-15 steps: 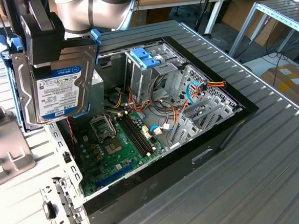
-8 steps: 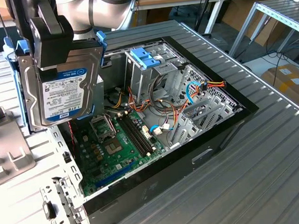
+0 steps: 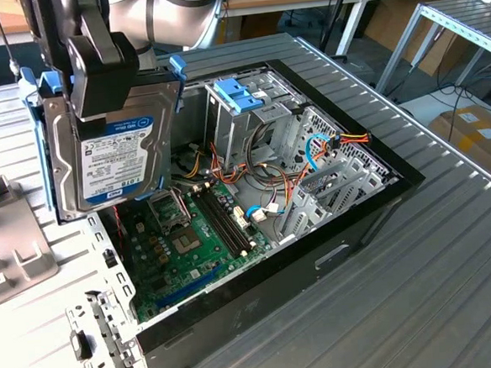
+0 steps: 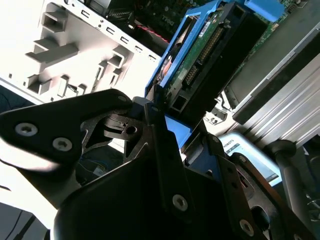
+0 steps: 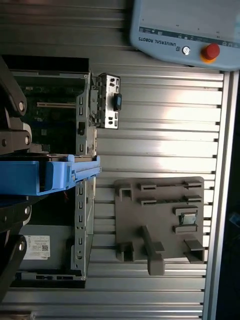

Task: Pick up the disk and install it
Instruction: 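Pick up the disk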

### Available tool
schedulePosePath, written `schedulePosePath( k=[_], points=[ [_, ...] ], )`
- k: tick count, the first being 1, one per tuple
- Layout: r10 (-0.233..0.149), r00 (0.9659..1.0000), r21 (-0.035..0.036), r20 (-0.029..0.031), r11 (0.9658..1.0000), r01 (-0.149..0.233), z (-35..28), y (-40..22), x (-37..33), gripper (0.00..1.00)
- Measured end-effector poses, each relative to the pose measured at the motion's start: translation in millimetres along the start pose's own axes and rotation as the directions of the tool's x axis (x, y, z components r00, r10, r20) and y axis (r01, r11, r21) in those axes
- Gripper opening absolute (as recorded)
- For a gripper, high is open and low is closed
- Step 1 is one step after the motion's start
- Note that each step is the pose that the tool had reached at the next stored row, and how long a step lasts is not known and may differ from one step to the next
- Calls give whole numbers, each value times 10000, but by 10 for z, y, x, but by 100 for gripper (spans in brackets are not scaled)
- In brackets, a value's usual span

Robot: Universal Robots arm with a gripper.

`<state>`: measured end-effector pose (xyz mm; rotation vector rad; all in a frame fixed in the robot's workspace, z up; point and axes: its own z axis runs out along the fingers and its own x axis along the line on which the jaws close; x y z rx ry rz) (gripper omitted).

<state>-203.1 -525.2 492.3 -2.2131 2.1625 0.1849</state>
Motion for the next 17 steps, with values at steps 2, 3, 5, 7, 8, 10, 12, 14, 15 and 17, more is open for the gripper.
schedulePosePath(
  k=[2,3,5,7,8,10,12,14,15,17],
  points=[
    [0,10000,0,0,10000,0,-2,-11,18,37],
    [0,10000,0,0,10000,0,-3,-18,30,37],
    [0,10000,-1,0,10000,0,-6,-27,45,37],
    [1,10000,0,0,10000,-1,-8,-41,68,37],
    [1,10000,0,0,10000,-1,-10,-49,81,37],
    [0,10000,0,0,10000,0,-11,-58,94,37],
    [1,10000,0,0,10000,-1,-13,-70,114,37],
    [1,10000,0,0,10000,-1,-15,-80,131,37],
    [1,10000,0,0,10000,-1,-16,-84,137,37],
    [0,10000,0,0,10000,0,-18,-93,152,37]
  ],
)
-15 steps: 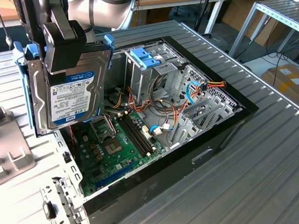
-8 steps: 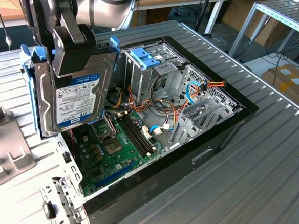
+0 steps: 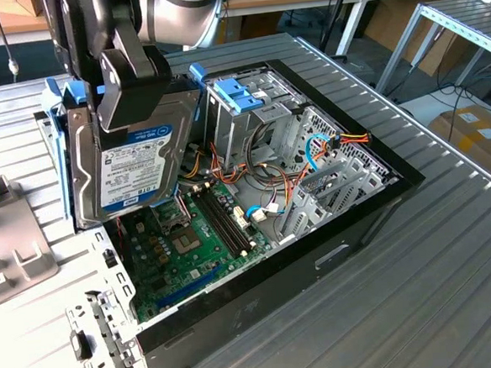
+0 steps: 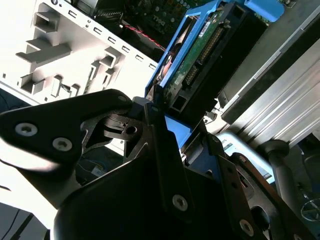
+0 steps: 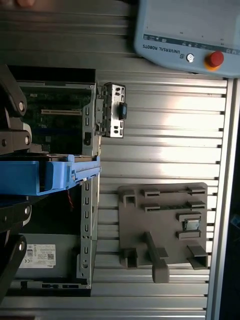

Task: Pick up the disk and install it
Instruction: 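Pick up the disk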

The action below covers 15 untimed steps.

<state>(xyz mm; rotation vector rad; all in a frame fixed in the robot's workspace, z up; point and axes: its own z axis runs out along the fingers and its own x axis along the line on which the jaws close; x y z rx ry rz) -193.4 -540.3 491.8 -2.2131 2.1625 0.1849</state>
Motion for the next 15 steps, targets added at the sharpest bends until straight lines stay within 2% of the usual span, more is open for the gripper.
schedulePosePath(
  k=[15],
  points=[
    [0,10000,0,0,10000,0,-14,-75,118,37]
  ],
)
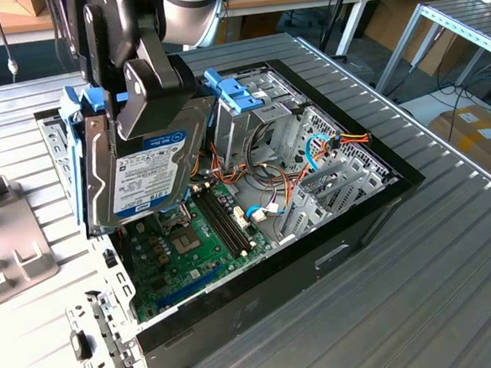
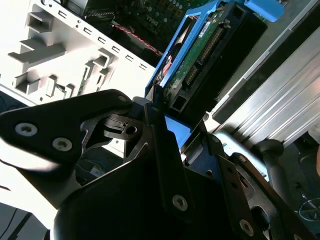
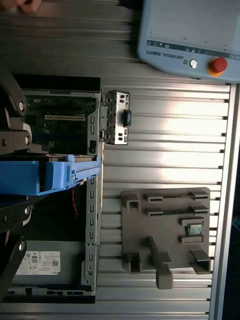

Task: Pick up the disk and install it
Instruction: 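Pick up the disk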

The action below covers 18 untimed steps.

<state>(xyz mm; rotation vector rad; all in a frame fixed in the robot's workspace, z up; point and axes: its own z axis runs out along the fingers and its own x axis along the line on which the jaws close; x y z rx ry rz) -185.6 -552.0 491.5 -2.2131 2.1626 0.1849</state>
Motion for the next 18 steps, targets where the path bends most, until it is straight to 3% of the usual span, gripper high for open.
schedulePosePath(
  k=[18],
  points=[
    [0,10000,0,1,10000,0,-17,-150,153,37]
  ],
)
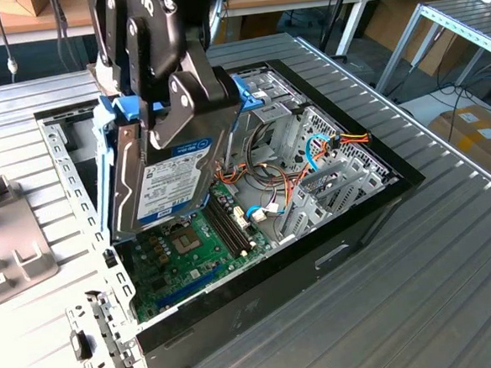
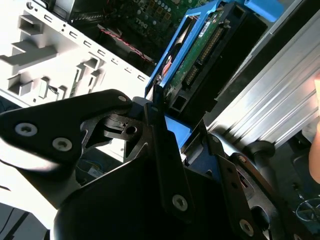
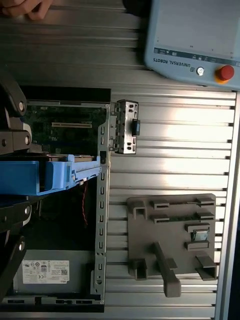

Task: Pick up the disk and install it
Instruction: 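Pick up the disk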

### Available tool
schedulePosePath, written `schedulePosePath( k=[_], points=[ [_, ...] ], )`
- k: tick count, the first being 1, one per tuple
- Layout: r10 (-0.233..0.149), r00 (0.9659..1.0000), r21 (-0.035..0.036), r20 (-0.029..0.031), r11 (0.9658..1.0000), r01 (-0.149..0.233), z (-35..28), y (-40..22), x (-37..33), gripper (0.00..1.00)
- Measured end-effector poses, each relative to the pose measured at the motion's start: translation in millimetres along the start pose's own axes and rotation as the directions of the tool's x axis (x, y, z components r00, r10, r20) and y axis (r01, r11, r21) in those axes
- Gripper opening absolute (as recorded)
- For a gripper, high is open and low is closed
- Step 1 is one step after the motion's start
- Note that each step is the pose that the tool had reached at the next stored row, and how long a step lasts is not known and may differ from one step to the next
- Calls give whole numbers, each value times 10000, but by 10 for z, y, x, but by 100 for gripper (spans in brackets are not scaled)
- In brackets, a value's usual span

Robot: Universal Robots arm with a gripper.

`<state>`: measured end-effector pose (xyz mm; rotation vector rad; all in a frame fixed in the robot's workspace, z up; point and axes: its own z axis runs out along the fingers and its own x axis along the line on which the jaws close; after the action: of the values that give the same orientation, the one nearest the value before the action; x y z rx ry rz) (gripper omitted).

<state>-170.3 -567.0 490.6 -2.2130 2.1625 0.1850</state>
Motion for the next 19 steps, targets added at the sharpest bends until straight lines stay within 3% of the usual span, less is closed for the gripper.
schedulePosePath(
  k=[19],
  points=[
    [0,10000,0,0,10000,0,-18,-143,169,37]
  ],
)
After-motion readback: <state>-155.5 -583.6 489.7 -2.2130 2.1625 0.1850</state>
